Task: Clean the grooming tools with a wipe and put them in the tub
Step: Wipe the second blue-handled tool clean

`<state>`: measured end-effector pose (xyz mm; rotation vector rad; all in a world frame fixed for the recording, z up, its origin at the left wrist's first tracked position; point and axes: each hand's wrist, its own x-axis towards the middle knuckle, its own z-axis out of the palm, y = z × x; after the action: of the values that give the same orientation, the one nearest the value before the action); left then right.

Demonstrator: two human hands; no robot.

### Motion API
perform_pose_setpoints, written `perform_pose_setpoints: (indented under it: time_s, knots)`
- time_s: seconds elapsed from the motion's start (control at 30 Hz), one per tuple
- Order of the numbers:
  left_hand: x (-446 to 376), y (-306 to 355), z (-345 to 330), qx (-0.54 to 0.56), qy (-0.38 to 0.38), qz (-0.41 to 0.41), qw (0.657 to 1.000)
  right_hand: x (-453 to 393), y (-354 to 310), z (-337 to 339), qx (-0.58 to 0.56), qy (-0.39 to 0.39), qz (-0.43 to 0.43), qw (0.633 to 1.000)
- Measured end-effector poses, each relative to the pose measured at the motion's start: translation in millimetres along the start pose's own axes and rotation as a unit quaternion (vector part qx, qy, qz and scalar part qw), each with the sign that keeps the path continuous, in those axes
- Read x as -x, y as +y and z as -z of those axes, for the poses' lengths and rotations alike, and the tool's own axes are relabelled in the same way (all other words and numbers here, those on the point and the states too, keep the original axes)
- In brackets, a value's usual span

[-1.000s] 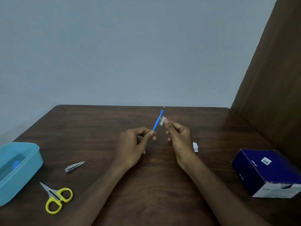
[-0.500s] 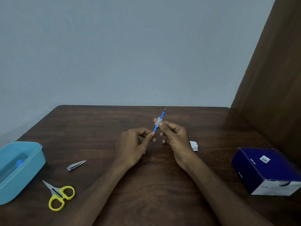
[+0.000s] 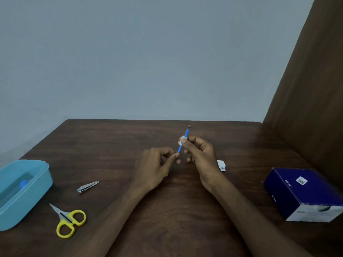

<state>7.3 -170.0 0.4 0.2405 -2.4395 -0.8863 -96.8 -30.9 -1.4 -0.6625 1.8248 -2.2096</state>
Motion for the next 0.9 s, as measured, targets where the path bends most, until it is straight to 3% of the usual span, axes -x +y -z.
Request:
perform_pose_setpoints:
  time_s: [0.2,0.43,0.9]
  knots:
    - [-1,-3,-3,0.036,-0.038,-0.016,0.999,-3,-1,2,-0.036,0.041,0.013,0.998]
    - [-1,3,2,0.036,0.017,0.009,0.999,-5,-1,3,-0.057,0.073,0.006,0.996]
    - [-3,-4,-2,0.076,0.000,0.002,0.997,-7,3,2,-0.040,0.080,-0.009,0.996]
